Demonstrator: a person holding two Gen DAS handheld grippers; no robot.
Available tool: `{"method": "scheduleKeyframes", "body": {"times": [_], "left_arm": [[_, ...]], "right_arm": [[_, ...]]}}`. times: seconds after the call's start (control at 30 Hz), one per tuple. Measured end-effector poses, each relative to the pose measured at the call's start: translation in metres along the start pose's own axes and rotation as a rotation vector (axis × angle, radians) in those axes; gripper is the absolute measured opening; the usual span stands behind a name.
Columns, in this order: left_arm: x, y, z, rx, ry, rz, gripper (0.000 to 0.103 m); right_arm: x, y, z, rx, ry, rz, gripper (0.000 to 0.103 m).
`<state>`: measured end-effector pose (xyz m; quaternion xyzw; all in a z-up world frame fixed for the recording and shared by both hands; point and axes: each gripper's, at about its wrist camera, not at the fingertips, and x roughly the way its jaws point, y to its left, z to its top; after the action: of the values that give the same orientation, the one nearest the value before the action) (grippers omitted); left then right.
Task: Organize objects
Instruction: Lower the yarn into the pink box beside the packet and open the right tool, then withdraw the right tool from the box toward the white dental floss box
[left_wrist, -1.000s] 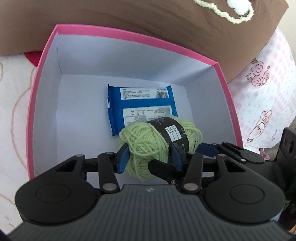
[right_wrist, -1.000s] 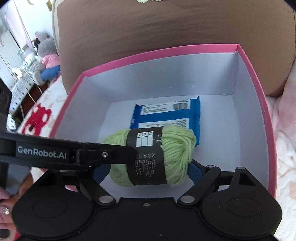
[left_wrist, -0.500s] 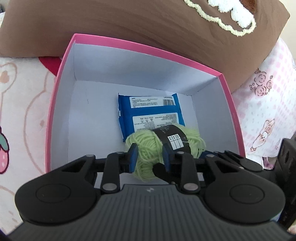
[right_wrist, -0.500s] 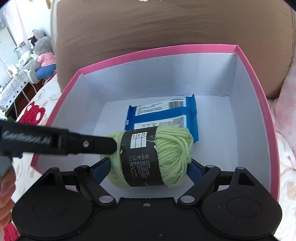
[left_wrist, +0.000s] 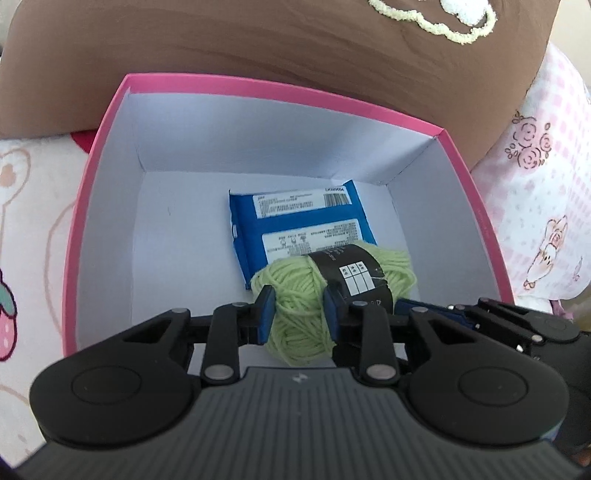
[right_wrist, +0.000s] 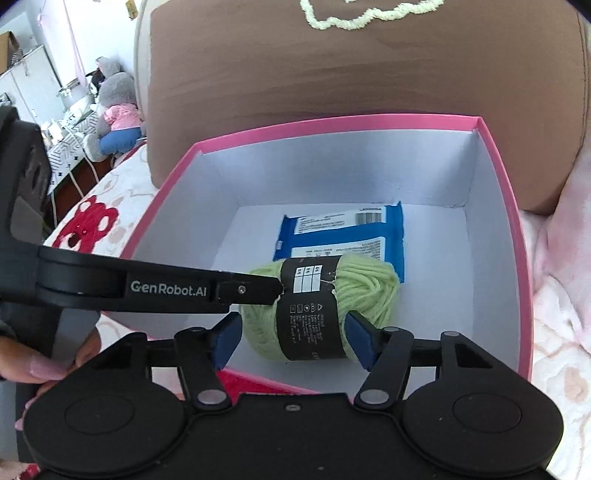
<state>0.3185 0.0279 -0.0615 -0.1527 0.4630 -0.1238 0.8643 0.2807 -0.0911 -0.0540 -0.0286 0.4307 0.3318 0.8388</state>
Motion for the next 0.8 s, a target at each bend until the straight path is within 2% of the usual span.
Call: {"method": "scheduleKeyframes", "body": {"times": [0.17,0.23,0.37,0.43,0.53,0.8], "left_arm": [[-0.014,0.005,0.003,-0.030,-0.009,0.019,0.032],[-0.022,0.007,0.002,-0.037,0.004,0.034,0.044],[-0.038,0.015,-0.005,-0.108,0.057,-0.025,0.047],[-0.050,0.013,-0.009,-0.085,0.053,-0.027,0.053],[-0.071,0.007,-0.013,-0.019,0.037,0.011,0.059],[-0.119,-0.008,-0.017,0.056,0.017,0.032,0.065]], "right_arm": [[-0.009,0.003,-0.003,0.018,-0.022,-0.016,0.068],[-0.018,0.008,-0.005,-0.007,-0.042,-0.047,0.073],[-0.040,0.020,-0.010,-0.057,-0.091,-0.141,0.077],[-0.050,0.025,-0.013,-0.082,-0.099,-0.159,0.077],[-0.065,0.033,-0.017,-0.124,-0.122,-0.185,0.077],[-0.102,0.053,-0.023,-0.161,-0.157,-0.215,0.080]]}}
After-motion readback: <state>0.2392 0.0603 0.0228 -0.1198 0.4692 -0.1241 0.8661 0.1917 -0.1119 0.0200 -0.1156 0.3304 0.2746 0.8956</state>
